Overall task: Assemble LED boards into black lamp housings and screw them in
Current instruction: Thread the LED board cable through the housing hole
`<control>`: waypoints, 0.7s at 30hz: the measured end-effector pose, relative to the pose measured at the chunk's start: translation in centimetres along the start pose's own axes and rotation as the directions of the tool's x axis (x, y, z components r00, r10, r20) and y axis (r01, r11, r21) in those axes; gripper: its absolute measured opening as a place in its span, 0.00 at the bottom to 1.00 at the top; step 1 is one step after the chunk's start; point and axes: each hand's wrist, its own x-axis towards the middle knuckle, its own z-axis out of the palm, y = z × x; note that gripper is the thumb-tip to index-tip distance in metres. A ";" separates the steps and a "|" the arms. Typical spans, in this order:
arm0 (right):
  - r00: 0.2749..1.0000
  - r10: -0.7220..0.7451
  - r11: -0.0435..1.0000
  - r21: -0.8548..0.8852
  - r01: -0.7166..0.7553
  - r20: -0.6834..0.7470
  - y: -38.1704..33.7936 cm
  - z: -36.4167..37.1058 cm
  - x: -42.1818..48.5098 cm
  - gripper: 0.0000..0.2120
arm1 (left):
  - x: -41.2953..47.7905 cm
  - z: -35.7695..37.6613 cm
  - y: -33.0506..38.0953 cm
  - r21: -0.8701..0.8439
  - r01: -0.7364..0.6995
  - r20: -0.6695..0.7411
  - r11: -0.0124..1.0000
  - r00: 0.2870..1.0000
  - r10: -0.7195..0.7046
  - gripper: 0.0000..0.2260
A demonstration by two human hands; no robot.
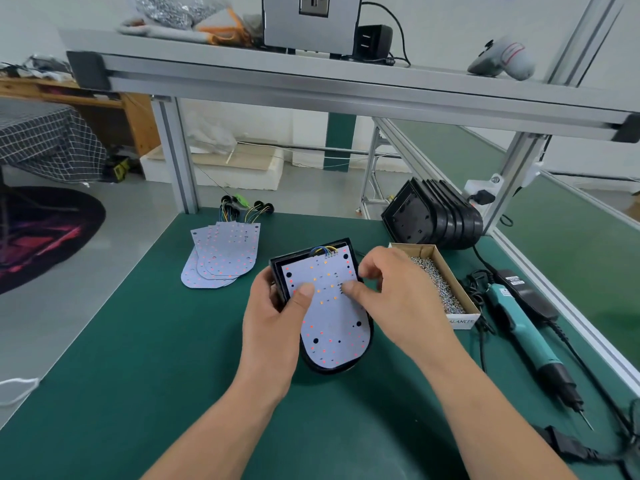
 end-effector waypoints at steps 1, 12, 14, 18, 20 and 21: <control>0.999 0.041 0.998 0.055 -0.042 0.020 0.1 0.0 0.0 0.15 | 0.1 -0.1 0.0 -0.011 -0.003 -0.007 1.000 1.000 0.003 0.18; 0.943 0.123 0.844 0.467 -0.263 0.309 0.7 0.3 0.4 0.16 | 0.4 -0.3 -0.1 -0.093 0.049 0.119 0.994 0.992 -0.038 0.16; 0.937 0.130 0.837 0.470 -0.279 0.324 0.6 0.6 0.4 0.16 | 0.4 -0.3 -0.1 -0.089 0.052 0.114 0.995 0.993 -0.042 0.15; 0.935 0.104 0.793 0.540 -0.284 0.340 0.3 0.6 0.2 0.18 | 0.5 -0.3 0.2 -0.088 0.055 0.082 0.995 0.995 -0.048 0.14; 0.942 0.077 0.761 0.591 -0.267 0.326 0.0 0.5 0.0 0.20 | 0.6 -0.4 0.4 -0.096 0.056 0.084 0.994 0.995 -0.048 0.15; 0.950 0.065 0.746 0.617 -0.251 0.307 -0.1 0.5 0.0 0.23 | 0.7 -0.5 0.5 -0.102 0.061 0.090 0.993 0.995 -0.052 0.15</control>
